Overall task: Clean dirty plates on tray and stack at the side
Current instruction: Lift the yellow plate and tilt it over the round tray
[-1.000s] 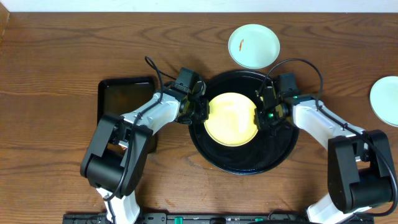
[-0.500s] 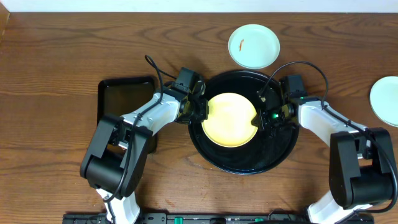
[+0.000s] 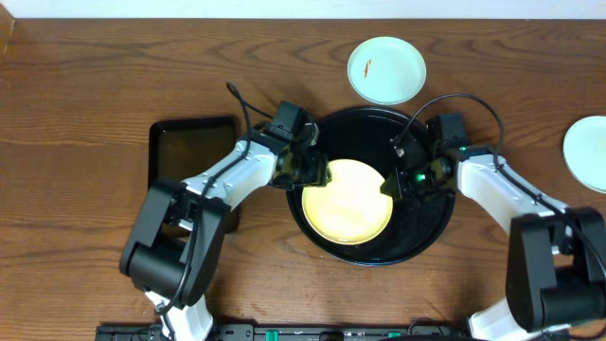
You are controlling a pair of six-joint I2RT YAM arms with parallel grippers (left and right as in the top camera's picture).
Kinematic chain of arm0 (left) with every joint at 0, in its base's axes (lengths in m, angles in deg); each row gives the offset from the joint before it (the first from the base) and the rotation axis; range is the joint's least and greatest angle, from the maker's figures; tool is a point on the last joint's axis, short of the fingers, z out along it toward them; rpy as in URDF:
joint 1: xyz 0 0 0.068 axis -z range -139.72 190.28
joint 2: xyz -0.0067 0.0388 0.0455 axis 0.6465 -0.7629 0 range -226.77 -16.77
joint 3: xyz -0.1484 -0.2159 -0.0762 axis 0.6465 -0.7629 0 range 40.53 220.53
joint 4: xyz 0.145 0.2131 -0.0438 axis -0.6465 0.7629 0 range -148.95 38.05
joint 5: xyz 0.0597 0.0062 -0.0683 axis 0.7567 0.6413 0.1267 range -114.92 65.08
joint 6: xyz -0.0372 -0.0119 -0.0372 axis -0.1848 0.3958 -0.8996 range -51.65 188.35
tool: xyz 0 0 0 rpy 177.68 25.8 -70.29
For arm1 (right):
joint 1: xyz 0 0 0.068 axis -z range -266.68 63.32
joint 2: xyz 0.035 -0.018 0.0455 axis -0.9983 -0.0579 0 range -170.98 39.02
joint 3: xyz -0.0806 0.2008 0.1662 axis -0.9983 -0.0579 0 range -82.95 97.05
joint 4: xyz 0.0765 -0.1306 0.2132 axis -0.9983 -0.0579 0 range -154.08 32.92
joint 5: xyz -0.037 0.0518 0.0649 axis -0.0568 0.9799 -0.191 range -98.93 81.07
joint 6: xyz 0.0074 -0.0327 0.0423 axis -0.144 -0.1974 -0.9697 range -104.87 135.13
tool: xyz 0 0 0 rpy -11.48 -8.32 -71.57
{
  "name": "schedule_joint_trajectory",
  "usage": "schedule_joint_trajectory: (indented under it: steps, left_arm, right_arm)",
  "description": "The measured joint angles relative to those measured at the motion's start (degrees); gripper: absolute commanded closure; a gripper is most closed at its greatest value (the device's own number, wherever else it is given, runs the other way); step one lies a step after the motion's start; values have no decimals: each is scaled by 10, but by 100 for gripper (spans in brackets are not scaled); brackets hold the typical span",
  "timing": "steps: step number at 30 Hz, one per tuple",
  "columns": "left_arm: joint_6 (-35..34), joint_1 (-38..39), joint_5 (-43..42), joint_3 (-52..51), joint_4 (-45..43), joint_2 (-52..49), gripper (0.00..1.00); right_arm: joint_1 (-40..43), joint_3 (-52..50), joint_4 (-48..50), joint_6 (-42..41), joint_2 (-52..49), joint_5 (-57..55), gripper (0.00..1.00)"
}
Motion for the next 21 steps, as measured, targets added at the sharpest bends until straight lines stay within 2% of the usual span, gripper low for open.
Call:
schedule_joint_trajectory:
  steps: [4, 11, 21]
  left_arm:
    - [0, -23, 2, 0, 22, 41, 34]
    - [6, -67, 2, 0, 68, 168, 33]
    - [32, -211, 5, 0, 180, 336, 33]
  right_arm:
    - [0, 28, -26, -9, 22, -20, 99]
    - [-4, 66, -22, -32, 28, -53, 99]
    - [-89, 146, 3, -65, 28, -110, 99]
